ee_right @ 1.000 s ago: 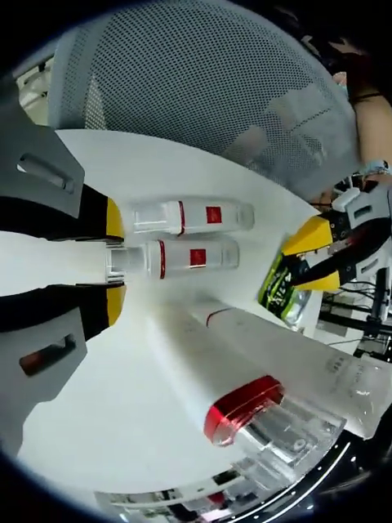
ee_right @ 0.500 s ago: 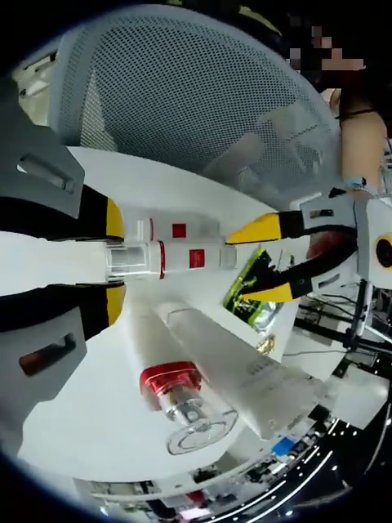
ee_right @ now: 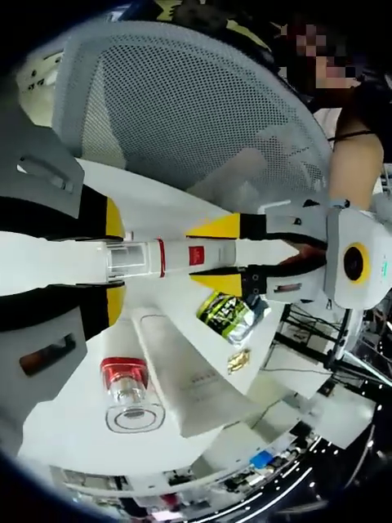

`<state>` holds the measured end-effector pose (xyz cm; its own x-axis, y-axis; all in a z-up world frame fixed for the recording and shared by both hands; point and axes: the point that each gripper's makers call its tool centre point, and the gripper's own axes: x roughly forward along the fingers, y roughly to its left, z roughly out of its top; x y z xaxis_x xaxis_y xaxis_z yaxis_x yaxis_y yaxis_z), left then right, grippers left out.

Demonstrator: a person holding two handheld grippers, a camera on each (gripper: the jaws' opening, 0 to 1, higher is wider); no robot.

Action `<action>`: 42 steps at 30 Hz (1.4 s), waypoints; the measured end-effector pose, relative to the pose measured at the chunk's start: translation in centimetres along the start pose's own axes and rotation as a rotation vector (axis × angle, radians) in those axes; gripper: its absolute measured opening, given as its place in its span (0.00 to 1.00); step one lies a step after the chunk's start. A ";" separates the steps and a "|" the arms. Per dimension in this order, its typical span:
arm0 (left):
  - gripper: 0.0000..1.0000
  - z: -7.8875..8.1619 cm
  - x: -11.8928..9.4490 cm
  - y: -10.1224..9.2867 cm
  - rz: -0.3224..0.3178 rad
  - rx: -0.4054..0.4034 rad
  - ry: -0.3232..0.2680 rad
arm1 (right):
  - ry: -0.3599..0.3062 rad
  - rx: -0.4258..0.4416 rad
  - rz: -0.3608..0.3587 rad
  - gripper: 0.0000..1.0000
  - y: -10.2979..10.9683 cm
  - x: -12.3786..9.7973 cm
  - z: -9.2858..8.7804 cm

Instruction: Arrange the skincare products in the storage area until every visible bottle or jar stands upright without overlapping.

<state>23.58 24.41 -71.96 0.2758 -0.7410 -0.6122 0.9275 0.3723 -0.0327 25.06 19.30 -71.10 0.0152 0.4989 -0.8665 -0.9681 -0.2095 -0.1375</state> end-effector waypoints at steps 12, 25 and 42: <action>0.18 1.9 -1.6 2.1 0.062 -0.114 -0.116 | -0.357 0.448 -0.157 0.22 -3.5 -1.5 0.5; 0.18 1.7 -0.9 2.0 0.076 -0.091 -0.098 | -0.862 1.150 0.078 0.29 -2.9 -1.1 1.9; 0.20 1.9 -0.9 1.4 0.046 -0.104 -0.118 | -0.987 1.340 0.172 0.17 -3.7 -2.6 2.4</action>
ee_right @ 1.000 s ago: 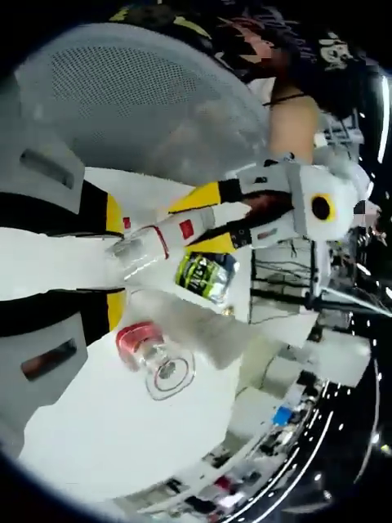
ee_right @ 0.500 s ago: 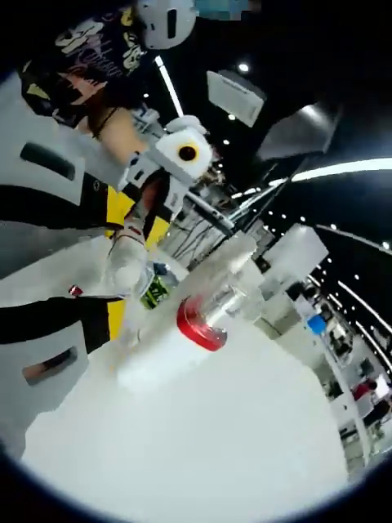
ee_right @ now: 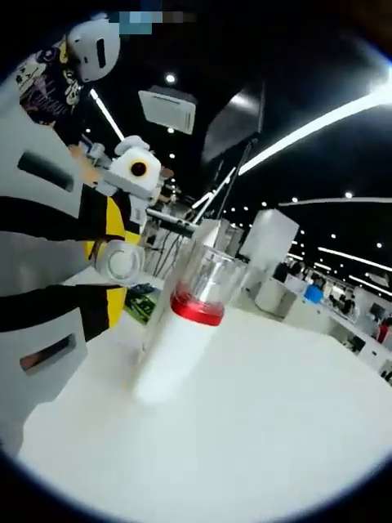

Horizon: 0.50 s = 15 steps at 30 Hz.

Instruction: Arrange the skincare products in the storage area until every visible bottle or jar stands upright without overlapping.

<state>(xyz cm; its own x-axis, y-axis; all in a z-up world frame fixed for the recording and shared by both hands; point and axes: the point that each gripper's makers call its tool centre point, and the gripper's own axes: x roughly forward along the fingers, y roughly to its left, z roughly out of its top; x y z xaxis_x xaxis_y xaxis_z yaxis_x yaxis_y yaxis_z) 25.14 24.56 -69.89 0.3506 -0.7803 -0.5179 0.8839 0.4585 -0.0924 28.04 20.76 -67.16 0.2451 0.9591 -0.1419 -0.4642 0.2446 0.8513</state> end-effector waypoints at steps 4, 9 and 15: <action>0.23 0.1 0.2 -1.1 -0.064 -0.031 -0.004 | 0.051 -0.145 0.042 0.17 1.5 -0.3 -0.2; 0.25 0.6 0.0 -2.8 -0.180 -0.096 -0.028 | 0.149 -0.338 0.080 0.17 3.3 -0.8 -1.1; 0.24 0.7 -0.2 -5.1 -0.327 -0.150 -0.023 | 0.326 -0.539 0.128 0.17 5.0 -0.9 -3.3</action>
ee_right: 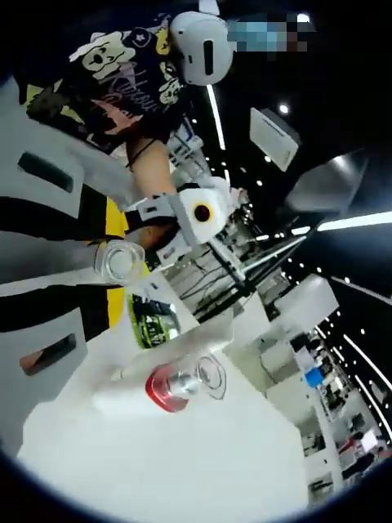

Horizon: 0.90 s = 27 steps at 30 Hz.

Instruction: Arrange the skincare products in the storage area until every visible bottle or jar stands upright without overlapping.

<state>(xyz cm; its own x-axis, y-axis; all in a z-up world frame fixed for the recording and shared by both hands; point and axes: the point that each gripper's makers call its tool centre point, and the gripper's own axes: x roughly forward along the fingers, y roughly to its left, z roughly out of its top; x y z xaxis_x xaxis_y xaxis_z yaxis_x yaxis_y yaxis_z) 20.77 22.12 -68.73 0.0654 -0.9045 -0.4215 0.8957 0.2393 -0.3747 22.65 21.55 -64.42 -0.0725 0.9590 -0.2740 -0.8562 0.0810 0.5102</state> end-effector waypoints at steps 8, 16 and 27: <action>0.22 -1.6 0.4 -0.1 0.012 0.037 0.091 | 0.125 -0.154 -0.015 0.18 0.5 1.0 -1.1; 0.19 0.0 -0.9 2.2 0.160 0.062 0.020 | -0.040 -0.101 -0.125 0.19 -1.4 1.2 1.3; 0.18 2.0 -2.1 4.1 0.268 0.039 -0.091 | -0.282 0.065 -0.296 0.28 -3.3 1.1 4.6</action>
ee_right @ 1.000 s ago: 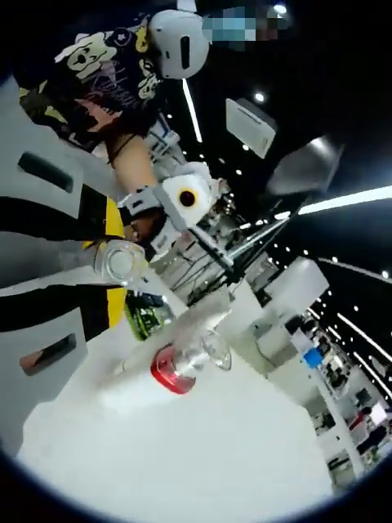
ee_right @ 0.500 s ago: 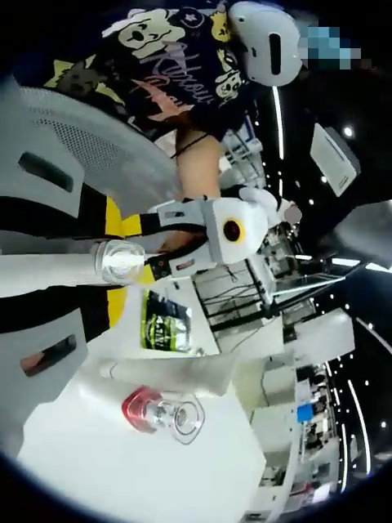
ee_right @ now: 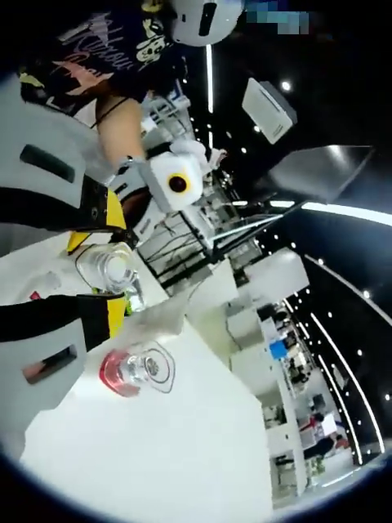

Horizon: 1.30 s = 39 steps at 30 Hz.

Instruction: Arrange the skincare products in the storage area until every visible bottle or jar stands upright without overlapping.

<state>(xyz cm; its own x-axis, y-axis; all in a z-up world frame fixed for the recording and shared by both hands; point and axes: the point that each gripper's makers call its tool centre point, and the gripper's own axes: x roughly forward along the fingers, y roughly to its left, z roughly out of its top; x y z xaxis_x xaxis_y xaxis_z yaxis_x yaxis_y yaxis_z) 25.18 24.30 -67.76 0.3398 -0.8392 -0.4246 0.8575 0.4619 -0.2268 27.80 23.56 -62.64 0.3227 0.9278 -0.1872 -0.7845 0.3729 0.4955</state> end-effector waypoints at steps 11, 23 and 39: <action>0.18 0.8 -0.2 0.7 0.028 -0.020 -0.044 | -0.018 0.121 -0.088 0.26 -1.5 0.7 -2.2; 0.20 1.1 -0.1 0.0 -0.029 -0.094 -0.065 | -0.003 0.130 -0.083 0.21 -1.1 0.3 -2.0; 0.18 0.4 0.3 0.3 0.013 -0.012 -0.032 | -0.005 -0.106 -0.096 0.22 0.3 1.2 -1.8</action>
<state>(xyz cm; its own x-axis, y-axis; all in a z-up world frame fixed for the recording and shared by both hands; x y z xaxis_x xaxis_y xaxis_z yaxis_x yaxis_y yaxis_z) 25.71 24.02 -67.62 0.3635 -0.8416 -0.3994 0.8481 0.4763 -0.2319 27.01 24.77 -64.21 0.4012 0.8879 -0.2250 -0.8014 0.4592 0.3831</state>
